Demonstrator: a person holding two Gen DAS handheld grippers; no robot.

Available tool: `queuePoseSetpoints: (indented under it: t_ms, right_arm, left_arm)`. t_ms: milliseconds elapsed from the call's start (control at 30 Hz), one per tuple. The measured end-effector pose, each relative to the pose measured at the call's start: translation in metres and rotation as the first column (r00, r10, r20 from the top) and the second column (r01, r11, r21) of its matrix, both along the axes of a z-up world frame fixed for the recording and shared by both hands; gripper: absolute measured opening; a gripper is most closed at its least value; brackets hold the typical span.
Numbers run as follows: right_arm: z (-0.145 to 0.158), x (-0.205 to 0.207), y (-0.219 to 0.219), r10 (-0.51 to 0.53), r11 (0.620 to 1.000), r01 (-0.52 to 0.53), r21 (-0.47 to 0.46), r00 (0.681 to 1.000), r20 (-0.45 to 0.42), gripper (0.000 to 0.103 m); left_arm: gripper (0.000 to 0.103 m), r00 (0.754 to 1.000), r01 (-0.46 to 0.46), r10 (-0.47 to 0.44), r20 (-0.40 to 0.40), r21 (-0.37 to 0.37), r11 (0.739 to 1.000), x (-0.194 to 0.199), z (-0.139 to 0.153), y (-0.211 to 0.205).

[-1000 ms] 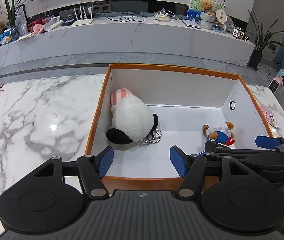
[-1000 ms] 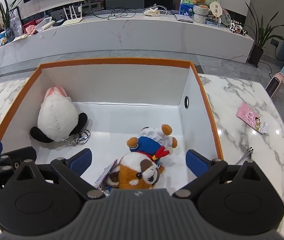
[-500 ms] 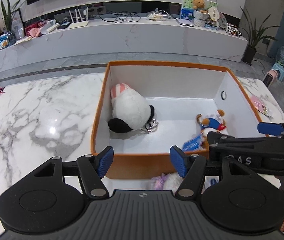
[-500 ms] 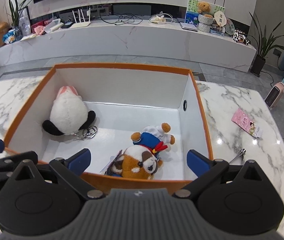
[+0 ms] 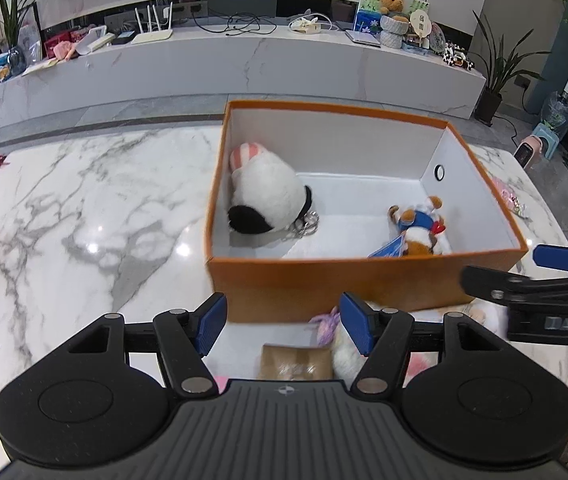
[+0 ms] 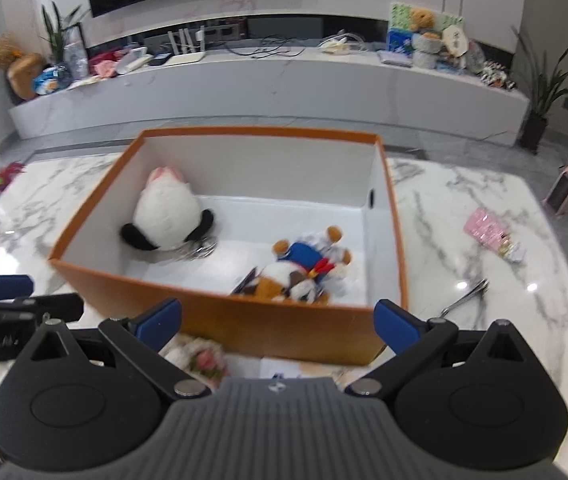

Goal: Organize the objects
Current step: 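Move the left gripper back to the pink notebook while the right returns to the pile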

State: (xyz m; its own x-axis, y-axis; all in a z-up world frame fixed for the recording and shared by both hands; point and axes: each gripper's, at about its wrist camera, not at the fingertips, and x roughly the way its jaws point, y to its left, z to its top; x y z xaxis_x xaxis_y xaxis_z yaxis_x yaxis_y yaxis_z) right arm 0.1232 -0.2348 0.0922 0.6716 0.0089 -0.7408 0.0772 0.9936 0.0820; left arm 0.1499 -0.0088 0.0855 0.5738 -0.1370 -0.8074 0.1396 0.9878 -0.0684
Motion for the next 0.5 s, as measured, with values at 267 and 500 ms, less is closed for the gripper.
queuePoseSetpoints:
  t_ms: [267, 500]
  right_arm:
    - [-0.013, -0.021, -0.023, 0.027, 0.991, -0.022, 0.13, 0.999, -0.036, 0.102]
    - [-0.022, -0.022, -0.034, 0.008, 0.989, 0.0, 0.148, 0.998, -0.057, 0.102]
  left_arm:
    - [0.074, 0.998, 0.016, -0.013, -0.067, 0.033, 0.999, -0.013, -0.028, 0.036]
    - [0.074, 0.985, 0.004, -0.005, -0.175, -0.006, 1.0, -0.028, -0.053, 0.065]
